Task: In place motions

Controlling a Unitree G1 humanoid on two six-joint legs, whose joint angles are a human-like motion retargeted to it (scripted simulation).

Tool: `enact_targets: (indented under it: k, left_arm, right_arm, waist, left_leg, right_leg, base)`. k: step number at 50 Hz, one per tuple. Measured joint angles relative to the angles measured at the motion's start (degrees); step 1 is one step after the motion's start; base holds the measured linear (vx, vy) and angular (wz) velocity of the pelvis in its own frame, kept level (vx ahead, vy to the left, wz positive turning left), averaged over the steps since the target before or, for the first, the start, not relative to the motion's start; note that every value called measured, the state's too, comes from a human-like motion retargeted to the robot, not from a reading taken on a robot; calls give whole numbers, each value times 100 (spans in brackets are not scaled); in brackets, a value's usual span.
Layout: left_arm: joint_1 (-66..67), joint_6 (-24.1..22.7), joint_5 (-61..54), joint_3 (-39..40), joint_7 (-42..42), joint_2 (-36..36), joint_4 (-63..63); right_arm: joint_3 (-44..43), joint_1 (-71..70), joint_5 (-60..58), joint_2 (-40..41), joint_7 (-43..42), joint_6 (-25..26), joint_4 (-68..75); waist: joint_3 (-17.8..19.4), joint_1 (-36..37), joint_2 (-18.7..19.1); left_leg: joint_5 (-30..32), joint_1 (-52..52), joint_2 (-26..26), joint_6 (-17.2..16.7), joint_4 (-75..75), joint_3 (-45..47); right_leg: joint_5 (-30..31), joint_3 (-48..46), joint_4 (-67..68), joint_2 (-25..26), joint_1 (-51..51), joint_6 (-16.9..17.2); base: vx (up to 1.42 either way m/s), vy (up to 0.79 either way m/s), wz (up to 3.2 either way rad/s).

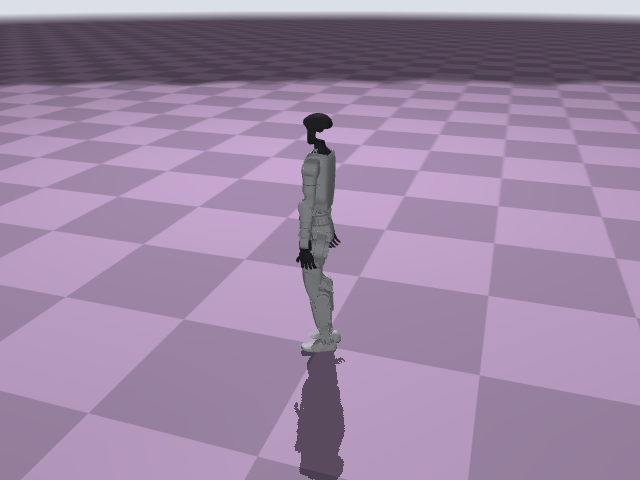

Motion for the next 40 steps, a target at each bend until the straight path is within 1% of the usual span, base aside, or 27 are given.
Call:
enact_targets:
  k: [3,5,7,12,15,18,23,25,28,30,32,35,38,40]
  left_arm:
    - [58,-2,20,-1,-65,45,-139]
    - [116,-16,53,-18,-85,106,-213]
    - [171,-6,131,1,-82,179,-253]
    - [367,8,146,153,12,268,-310]
    - [546,-19,126,277,-12,281,-344]
    - [676,7,124,406,68,262,-310]
    - [777,24,-38,647,91,159,-203]
    - [777,22,-97,701,75,124,-154]
    - [743,12,-138,760,110,84,-75]
    - [709,2,-149,776,125,63,-30]
    - [672,-5,-172,778,134,53,8]
    - [619,-11,-221,786,158,48,52]
    - [556,-15,-324,813,214,24,109]
    - [505,-15,-400,838,238,-1,148]
  right_arm:
    - [-6,-64,97,15,-33,-12,-34]
    - [15,-60,162,12,-16,-30,-48]
    - [49,-53,229,-7,54,-37,-31]
    - [136,-60,259,-81,120,-37,18]
    - [196,-60,199,-129,71,-37,53]
    - [209,-48,235,-176,56,-11,142]
    - [238,2,352,-264,49,13,316]
    - [226,46,327,-298,27,16,354]
    - [216,121,254,-355,-21,12,384]
    - [188,176,197,-392,-48,4,381]
    - [138,229,135,-421,-76,-7,358]
    - [27,300,67,-454,-142,-15,320]
    - [-106,361,64,-483,-237,-14,282]
    - [-161,370,114,-502,-293,-20,276]
  waist:
    - [107,-103,46]
    - [181,-155,22]
    - [232,-120,-53]
    - [352,214,-116]
    - [380,284,-102]
    - [404,554,-159]
    - [428,1019,-250]
    - [435,1044,-269]
    - [411,1093,-299]
    - [382,1159,-311]
    - [346,1156,-283]
    - [253,936,-225]
    - [163,718,-171]
    - [165,776,-144]
  left_leg:
    - [-16,-53,69,2,59,-43]
    - [-4,-49,67,-2,86,-80]
    - [18,-39,22,-1,106,-72]
    - [94,-31,36,-1,121,45]
    - [157,-115,26,-4,169,-101]
    - [194,-205,-19,-22,219,-188]
    - [139,-384,-130,-91,298,-399]
    - [63,-484,-236,-118,339,-624]
    - [-48,-576,-313,-285,299,-665]
    - [-138,-582,-230,-462,248,-271]
    - [-155,-513,-28,-710,168,542]
    - [-60,-340,303,-1184,75,1770]
    - [264,-146,507,-1454,44,2973]
    - [673,-95,568,-1485,-54,3433]
  right_leg:
    - [-57,69,85,9,-72,-80]
    - [-121,1,89,-23,-68,-196]
    - [-161,-128,68,-91,-18,-242]
    - [-253,-67,117,-195,53,-196]
    - [-307,-198,106,-213,77,-211]
    - [-372,-325,61,-311,170,-176]
    - [-505,-694,-7,-529,359,-136]
    - [-557,-1096,-56,-580,437,-190]
    - [-684,-1675,-119,-629,559,-238]
    - [-780,-2019,-137,-682,636,-205]
    - [-876,-2462,-174,-681,742,-150]
    - [-999,-3232,-233,-672,908,-4]
    - [-1079,-3931,-287,-631,1054,148]
    - [-1109,-4281,-317,-598,1191,237]
  base:
    - [-10,-3,6]
    - [-7,0,18]
    - [0,0,0]
    - [-3,2,-12]
    - [-4,4,40]
    - [-5,5,52]
    - [-5,5,103]
    - [-6,5,205]
    - [-7,6,235]
    - [-9,5,236]
    - [-11,2,269]
    - [-10,0,317]
    - [-8,-4,297]
    - [-7,-2,197]
